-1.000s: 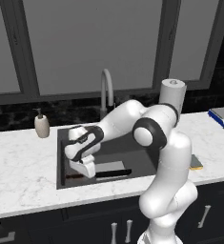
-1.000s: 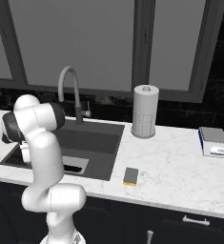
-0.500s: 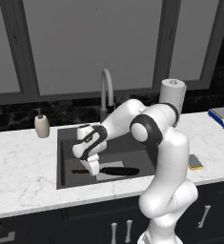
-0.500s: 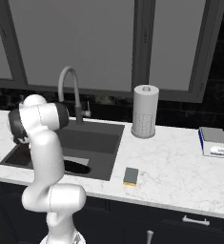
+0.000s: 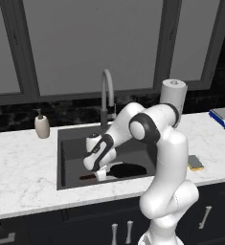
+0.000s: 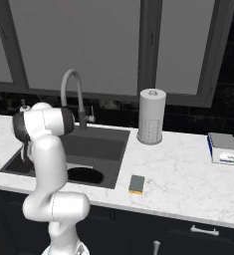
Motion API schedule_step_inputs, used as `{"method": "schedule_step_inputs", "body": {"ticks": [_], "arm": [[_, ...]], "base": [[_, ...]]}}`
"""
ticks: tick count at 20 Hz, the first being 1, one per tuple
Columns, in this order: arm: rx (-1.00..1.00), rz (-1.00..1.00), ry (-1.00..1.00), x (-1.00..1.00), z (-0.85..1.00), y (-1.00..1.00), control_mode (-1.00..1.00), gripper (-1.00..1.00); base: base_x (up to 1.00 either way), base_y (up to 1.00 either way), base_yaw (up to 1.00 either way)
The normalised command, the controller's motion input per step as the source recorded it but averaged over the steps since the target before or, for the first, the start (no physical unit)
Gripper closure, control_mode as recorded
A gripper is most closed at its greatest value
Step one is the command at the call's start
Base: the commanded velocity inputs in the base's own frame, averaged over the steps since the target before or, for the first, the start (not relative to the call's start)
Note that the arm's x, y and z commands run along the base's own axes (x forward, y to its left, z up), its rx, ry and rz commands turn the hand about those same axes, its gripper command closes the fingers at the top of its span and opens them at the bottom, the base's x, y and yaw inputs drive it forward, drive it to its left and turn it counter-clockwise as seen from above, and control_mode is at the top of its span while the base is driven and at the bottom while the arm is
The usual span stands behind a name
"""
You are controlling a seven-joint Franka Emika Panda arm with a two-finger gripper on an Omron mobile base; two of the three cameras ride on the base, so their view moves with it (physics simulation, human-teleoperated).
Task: Pick the pan and sponge and place them into the sink. Then turn on the water.
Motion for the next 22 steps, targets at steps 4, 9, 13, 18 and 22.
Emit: {"method": "schedule_step_inputs", "body": {"ticks": [4, 9, 13, 18, 22], "arm": [[0.01, -0.04, -0.03, 0.24, -0.26, -0.09, -1.0, 1.0], [0.0, -0.02, 0.0, 0.28, -0.14, 0.0, -1.0, 1.0], [0.01, 0.0, 0.0, 0.24, -0.15, 0.0, -1.0, 1.0], [0.0, -0.01, 0.0, 0.28, -0.17, 0.16, -1.0, -1.0], [0.0, 0.0, 0.0, 0.18, -0.08, 0.19, -1.0, -1.0]], "base": [[0.0, 0.0, 0.0], [0.0, 0.0, 0.0], [0.0, 0.0, 0.0], [0.0, 0.0, 0.0], [0.0, 0.0, 0.0]]}}
